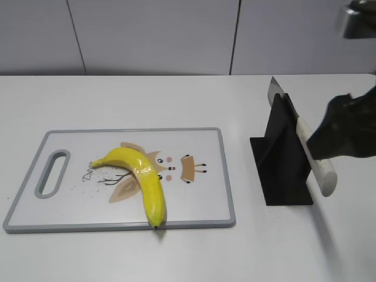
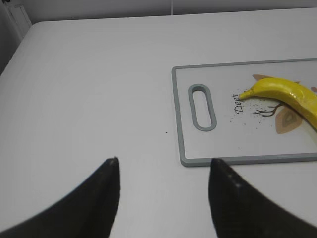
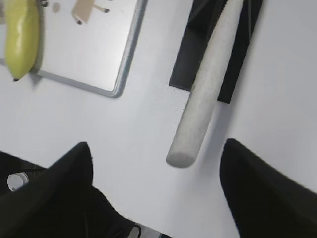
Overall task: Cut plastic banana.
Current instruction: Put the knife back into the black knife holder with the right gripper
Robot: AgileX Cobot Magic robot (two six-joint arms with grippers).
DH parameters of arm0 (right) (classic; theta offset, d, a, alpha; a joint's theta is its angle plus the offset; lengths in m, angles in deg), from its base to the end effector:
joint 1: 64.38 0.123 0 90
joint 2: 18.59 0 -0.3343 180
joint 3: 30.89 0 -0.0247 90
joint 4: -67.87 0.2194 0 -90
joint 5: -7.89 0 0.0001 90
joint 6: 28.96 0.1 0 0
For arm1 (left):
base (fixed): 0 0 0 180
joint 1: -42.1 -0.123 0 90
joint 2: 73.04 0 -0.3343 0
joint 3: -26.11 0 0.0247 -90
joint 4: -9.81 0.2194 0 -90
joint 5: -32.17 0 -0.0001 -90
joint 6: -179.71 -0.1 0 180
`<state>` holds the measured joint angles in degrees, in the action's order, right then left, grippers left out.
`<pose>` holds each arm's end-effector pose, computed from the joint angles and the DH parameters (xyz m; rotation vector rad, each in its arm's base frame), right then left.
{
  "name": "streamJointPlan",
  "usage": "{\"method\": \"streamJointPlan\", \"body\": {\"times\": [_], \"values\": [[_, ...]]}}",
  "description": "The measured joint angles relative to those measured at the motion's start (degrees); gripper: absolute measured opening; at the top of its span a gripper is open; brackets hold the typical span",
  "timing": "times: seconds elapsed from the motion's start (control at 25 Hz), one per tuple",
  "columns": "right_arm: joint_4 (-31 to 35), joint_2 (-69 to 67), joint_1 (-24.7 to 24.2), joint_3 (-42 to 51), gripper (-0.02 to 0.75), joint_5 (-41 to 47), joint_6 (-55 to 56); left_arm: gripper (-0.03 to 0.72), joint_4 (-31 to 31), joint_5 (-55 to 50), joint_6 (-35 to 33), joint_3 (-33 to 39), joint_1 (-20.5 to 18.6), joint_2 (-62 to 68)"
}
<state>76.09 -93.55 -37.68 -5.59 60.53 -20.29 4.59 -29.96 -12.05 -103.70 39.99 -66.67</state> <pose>0.1549 0.0907 0.3428 -0.3443 2.6858 0.3725 -0.0749 -0.0108 0.2538 0.1793 2.0605 0.0393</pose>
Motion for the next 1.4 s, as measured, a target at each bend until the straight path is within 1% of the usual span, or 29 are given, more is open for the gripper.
{"method": "streamJointPlan", "body": {"times": [0.12, 0.28, 0.36, 0.6, 0.76, 1.28, 1.4], "values": [[0.6, 8.0, 0.0, 0.0, 0.627, 3.0, -3.8, 0.552, 0.0, 0.0, 0.0, 0.0, 0.0, 0.0], [-0.5, 18.6, 0.0, 1.8, 0.613, 5.0, -8.0, 0.552, 0.0, 0.0, 0.0, 0.0, 0.0, 0.0], [-0.7, 23.4, 0.0, 4.7, 0.601, 5.2, -10.0, 0.552, -0.1, 0.0, 0.0, 0.0, 0.3, 0.0], [-2.1, 38.6, 0.0, 15.7, 0.59, 5.8, -11.9, 0.552, -0.2, 0.0, 0.0, 0.0, 4.4, 0.0], [-2.1, 46.9, 0.0, 23.5, 0.589, 7.0, -12.1, 0.552, -0.2, -0.1, 0.0, 0.0, 5.2, 0.0], [0.1, 67.1, 0.0, 24.4, 0.58, 7.7, -12.1, 0.551, -0.3, 0.0, 0.0, 0.0, 5.3, 0.0], [0.9, 68.6, -0.1, 24.4, 0.579, 7.7, -12.2, 0.551, -0.4, 0.0, 0.0, 0.0, 5.3, 0.0]]}}
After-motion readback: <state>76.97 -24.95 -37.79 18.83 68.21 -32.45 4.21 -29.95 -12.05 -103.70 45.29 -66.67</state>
